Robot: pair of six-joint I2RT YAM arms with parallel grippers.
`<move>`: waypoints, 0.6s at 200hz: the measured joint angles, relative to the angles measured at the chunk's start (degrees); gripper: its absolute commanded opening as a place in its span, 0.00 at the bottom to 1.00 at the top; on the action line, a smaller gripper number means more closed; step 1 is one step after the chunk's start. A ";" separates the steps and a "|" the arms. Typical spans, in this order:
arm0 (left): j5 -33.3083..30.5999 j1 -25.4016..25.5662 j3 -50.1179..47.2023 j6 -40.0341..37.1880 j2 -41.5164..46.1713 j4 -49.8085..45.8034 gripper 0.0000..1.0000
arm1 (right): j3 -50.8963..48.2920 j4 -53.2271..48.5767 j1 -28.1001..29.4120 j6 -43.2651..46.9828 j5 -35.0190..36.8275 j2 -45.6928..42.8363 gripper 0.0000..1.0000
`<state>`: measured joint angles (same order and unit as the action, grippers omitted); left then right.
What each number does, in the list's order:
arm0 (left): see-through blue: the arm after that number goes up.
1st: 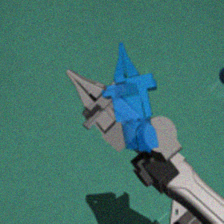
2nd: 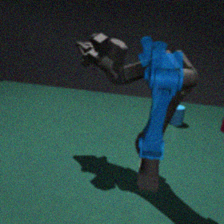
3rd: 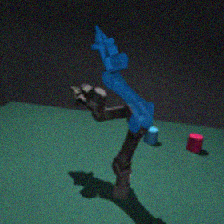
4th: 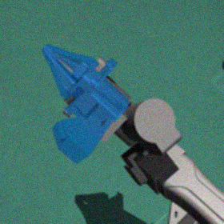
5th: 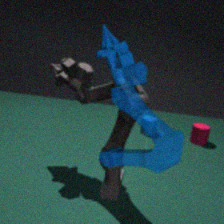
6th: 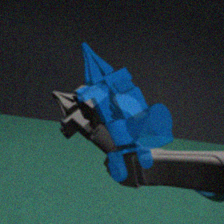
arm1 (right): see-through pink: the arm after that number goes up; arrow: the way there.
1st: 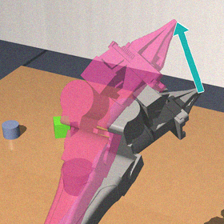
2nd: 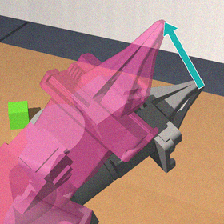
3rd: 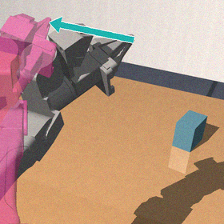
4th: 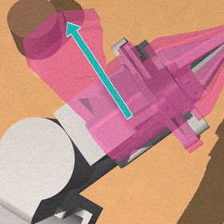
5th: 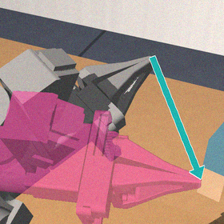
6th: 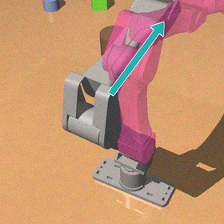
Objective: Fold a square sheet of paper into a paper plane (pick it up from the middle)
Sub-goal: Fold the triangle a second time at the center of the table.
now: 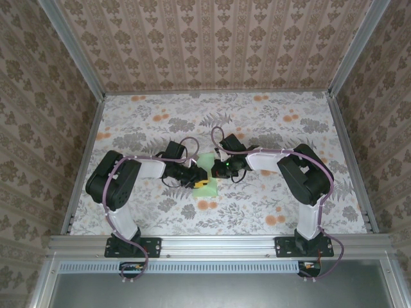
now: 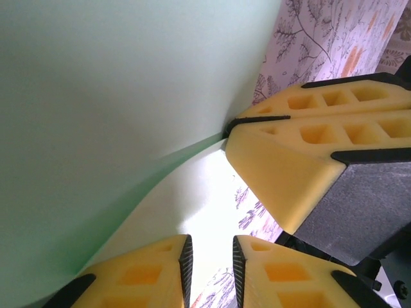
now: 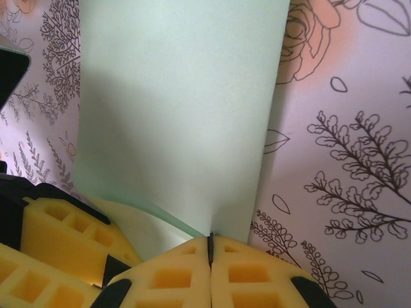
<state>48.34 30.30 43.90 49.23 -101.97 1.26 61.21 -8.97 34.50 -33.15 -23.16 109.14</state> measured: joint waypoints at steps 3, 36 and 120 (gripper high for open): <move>-0.13 0.00 0.04 0.00 0.00 -0.20 0.25 | 0.02 -0.02 0.00 0.00 0.00 0.00 0.06; -1.11 0.11 0.87 -0.02 -0.11 -2.19 0.22 | 0.09 -0.13 0.04 0.00 0.00 0.00 0.06; -6.32 1.81 3.67 -1.53 -0.09 -8.46 0.19 | 0.09 -0.31 0.04 -0.02 -0.17 -0.04 0.07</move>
<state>42.02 32.12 47.57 47.70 -102.06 -7.20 61.30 -9.28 34.54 -33.17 -23.33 109.10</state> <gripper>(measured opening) 0.193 0.067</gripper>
